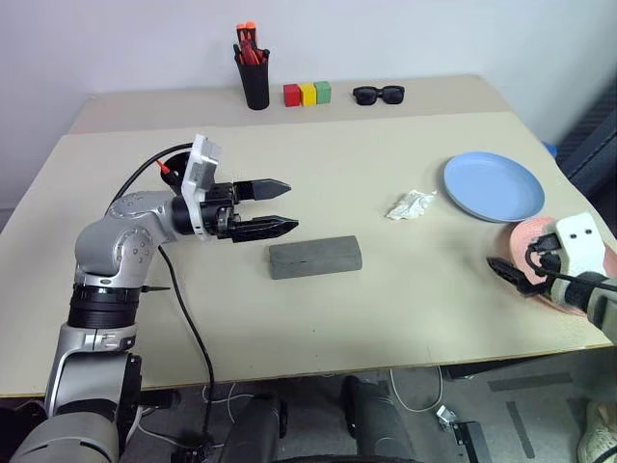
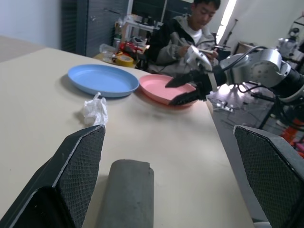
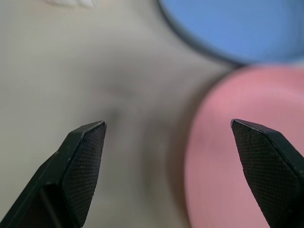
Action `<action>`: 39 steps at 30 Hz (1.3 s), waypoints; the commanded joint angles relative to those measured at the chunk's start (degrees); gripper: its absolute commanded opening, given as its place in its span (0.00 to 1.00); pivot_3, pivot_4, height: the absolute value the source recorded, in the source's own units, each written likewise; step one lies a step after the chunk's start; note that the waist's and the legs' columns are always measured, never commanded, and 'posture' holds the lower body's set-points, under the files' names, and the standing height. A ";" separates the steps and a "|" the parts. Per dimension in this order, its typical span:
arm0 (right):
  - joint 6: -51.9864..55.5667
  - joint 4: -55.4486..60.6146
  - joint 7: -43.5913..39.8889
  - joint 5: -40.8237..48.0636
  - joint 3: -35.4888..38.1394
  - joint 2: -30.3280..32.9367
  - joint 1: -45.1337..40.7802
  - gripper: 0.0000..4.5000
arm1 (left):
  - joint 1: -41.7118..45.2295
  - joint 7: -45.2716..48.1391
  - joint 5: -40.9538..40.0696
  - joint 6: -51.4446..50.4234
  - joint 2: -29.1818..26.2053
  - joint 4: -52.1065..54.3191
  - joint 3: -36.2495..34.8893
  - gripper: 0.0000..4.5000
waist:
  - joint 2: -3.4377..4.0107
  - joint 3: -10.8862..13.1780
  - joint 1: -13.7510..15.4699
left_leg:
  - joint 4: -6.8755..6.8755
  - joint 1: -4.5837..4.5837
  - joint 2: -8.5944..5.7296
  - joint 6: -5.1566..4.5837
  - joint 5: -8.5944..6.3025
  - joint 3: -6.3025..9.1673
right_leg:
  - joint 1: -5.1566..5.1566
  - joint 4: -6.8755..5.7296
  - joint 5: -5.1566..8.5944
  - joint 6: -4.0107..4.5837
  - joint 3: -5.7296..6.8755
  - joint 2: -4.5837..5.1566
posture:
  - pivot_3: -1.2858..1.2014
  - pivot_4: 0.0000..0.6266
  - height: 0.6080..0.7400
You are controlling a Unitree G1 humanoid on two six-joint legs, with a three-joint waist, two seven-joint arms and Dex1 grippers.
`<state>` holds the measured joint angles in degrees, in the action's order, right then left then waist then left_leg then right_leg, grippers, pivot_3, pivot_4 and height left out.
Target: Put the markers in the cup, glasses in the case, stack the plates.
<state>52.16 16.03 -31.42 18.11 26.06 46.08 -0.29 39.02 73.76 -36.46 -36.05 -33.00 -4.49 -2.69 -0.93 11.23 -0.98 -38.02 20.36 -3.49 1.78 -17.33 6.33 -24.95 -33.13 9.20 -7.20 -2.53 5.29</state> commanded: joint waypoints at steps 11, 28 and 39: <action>1.36 -7.30 4.78 -2.11 1.47 0.70 0.33 0.07 | 1.60 -0.54 0.61 3.55 0.30 0.32 0.04 1.00 | 0.00 0.00 0.25 | -0.02 0.03 0.00 0.00 0.00 0.02 | 0.00 0.04 -0.06 -0.11 0.00 0.00 | 0.52 0.24 1.00; -25.23 -24.18 2.66 -6.46 -7.01 1.65 -26.41 0.02 | 0.19 -4.92 -0.05 7.44 1.57 0.40 -2.18 1.00 | 0.01 0.01 -0.32 | 0.00 0.00 0.04 0.00 0.00 0.02 | 0.02 0.05 -0.05 -0.14 0.00 -0.06 | 0.52 0.24 1.00; -42.92 -53.36 -0.90 -15.51 -21.02 -2.43 -43.23 0.02 | -4.64 -9.10 -1.09 6.28 1.56 7.02 -3.45 1.00 | 0.01 0.03 0.17 | 0.01 0.08 0.02 0.01 0.00 0.06 | -0.03 0.08 -0.07 -0.13 0.00 -0.05 | 0.52 0.24 1.00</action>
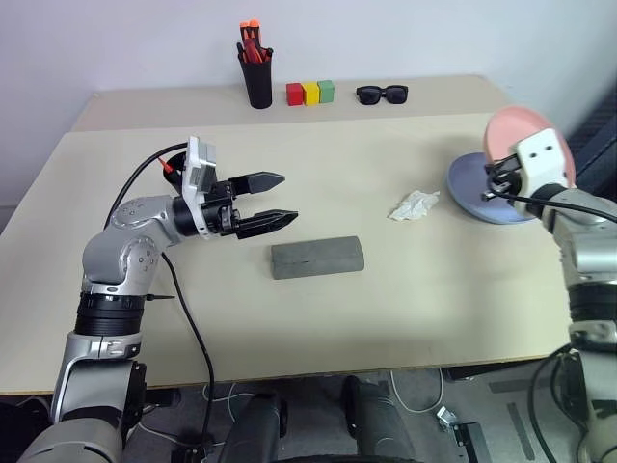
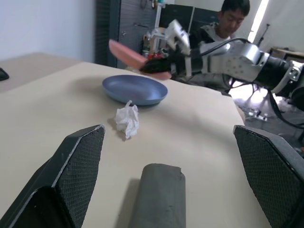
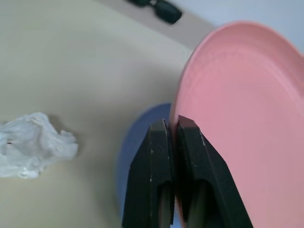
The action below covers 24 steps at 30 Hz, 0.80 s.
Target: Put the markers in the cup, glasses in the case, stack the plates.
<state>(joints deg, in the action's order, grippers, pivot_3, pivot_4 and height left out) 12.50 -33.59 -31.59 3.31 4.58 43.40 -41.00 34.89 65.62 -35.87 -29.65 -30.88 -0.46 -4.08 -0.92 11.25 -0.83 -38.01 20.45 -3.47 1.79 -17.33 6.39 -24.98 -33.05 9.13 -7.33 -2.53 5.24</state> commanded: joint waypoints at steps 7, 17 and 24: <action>-4.38 -7.00 -0.40 0.73 1.97 -1.47 -5.20 0.67 | -2.18 -2.64 -2.83 -1.44 -1.66 5.35 -2.95 1.00 | 0.02 0.01 -0.53 | 0.02 -0.03 0.00 0.00 0.00 -0.01 | -0.02 -0.03 0.00 0.01 0.00 -0.01 | 0.52 0.24 1.00; 13.88 16.61 -2.14 15.33 7.04 -10.00 1.05 0.89 | -0.01 -2.57 -3.30 -2.41 -1.73 4.42 -2.17 1.00 | 0.01 0.00 -0.99 | 0.03 0.00 0.01 -0.01 -0.01 0.12 | -0.02 -0.06 -0.01 0.01 0.03 -0.03 | 0.52 0.24 1.00; 11.69 15.43 -0.54 9.27 0.66 -11.66 4.79 0.89 | 0.02 -2.94 -3.78 -3.03 -1.22 4.97 -1.97 1.00 | 0.04 0.02 -1.35 | 0.03 0.01 0.00 -0.01 -0.01 0.04 | -0.08 -0.09 -0.01 0.01 0.00 -0.02 | 0.52 0.24 1.00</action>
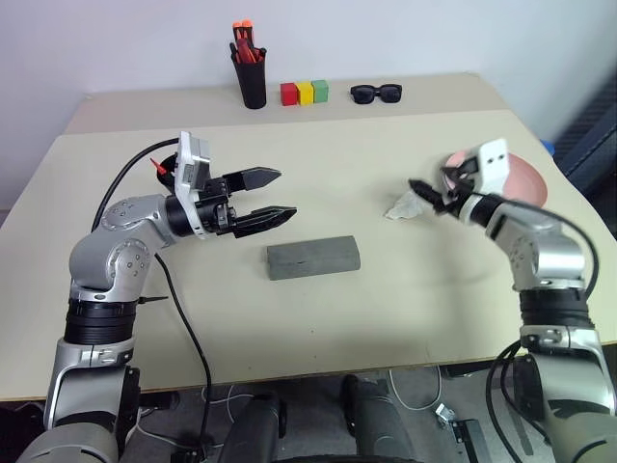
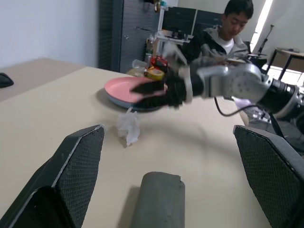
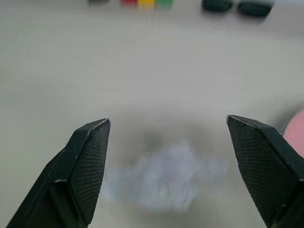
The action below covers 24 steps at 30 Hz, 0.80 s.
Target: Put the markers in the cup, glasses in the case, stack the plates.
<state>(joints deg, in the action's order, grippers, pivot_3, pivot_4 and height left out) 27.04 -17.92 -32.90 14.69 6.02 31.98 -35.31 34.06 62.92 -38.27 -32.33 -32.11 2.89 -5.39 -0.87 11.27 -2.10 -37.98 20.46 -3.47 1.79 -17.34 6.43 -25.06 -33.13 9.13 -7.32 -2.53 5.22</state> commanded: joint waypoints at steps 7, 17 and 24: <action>-8.30 -12.99 1.79 -4.36 -1.95 -5.12 -5.81 0.89 | 0.27 -0.42 -1.27 -0.49 -0.15 1.87 -0.95 1.00 | 0.00 0.00 -0.49 | 0.02 -0.02 0.02 0.00 0.00 -0.01 | -0.03 -0.02 -0.01 0.01 0.00 -0.01 | 0.52 0.24 1.00; -13.77 -22.21 0.11 -4.04 0.73 -5.00 -11.53 0.04 | -0.95 -2.74 -2.37 -2.25 -1.01 5.27 -1.89 1.00 | 0.00 0.00 -0.42 | 0.02 0.03 0.01 0.01 0.00 0.00 | -0.08 -0.03 -0.02 0.02 -0.02 -0.01 | 0.52 0.24 1.00; -20.04 -30.05 5.51 -4.41 6.98 2.35 -16.93 0.01 | -0.44 -4.56 -3.18 -3.07 -0.29 5.84 -1.62 1.00 | 0.03 0.02 -0.31 | 0.03 0.05 0.00 0.01 0.00 -0.01 | -0.09 -0.03 -0.01 0.02 -0.03 -0.01 | 0.52 0.24 1.00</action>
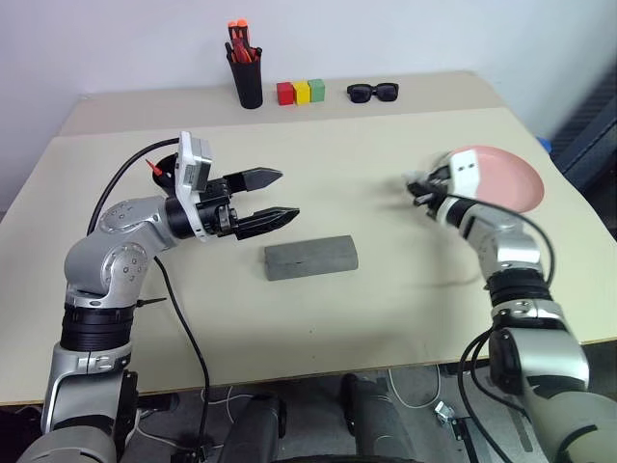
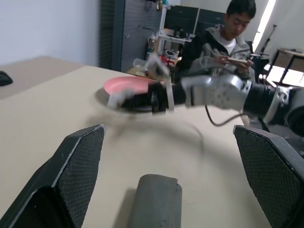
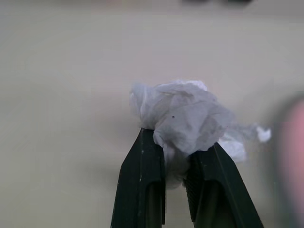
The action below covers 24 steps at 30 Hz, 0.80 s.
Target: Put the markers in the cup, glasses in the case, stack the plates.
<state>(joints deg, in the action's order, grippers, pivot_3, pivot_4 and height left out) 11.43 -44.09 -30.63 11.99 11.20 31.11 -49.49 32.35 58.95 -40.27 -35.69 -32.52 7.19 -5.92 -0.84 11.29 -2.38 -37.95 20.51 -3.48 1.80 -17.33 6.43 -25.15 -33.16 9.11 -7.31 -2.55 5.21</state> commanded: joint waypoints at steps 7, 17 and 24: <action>-7.89 -15.63 5.67 -5.99 -0.24 6.05 -5.26 0.62 | 2.08 -0.41 -0.86 0.62 0.38 0.42 -0.58 1.00 | 0.03 0.02 -0.51 | 0.03 -0.05 0.02 -0.01 0.00 -0.09 | 0.05 0.04 0.01 0.01 -0.06 -0.03 | 0.52 0.24 1.00; -15.90 -3.18 0.72 1.28 3.65 4.32 -5.23 0.97 | -1.12 -0.70 -2.49 0.55 -1.22 1.19 -4.19 1.00 | 0.06 0.03 -1.26 | 0.06 -0.04 0.02 -0.01 0.00 -0.12 | -0.03 0.01 0.00 0.00 -0.14 -0.04 | 0.52 0.24 1.00; 9.63 40.97 -28.38 27.18 0.20 6.84 16.58 0.97 | -10.82 -1.15 -5.35 0.52 -4.09 6.65 -10.25 1.00 | 0.07 0.03 -0.62 | 0.09 0.01 0.17 -0.08 -0.09 -0.03 | -0.10 -0.02 0.00 0.00 -0.12 -0.13 | 0.52 0.24 1.00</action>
<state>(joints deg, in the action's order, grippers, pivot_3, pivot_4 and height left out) 15.35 -13.36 -52.30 31.27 11.00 35.45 -34.54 22.45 57.67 -43.90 -35.60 -35.24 10.65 -13.01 -0.78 11.33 -3.00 -37.87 20.55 -3.30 1.72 -17.43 6.41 -25.27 -33.16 9.12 -7.30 -2.67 5.08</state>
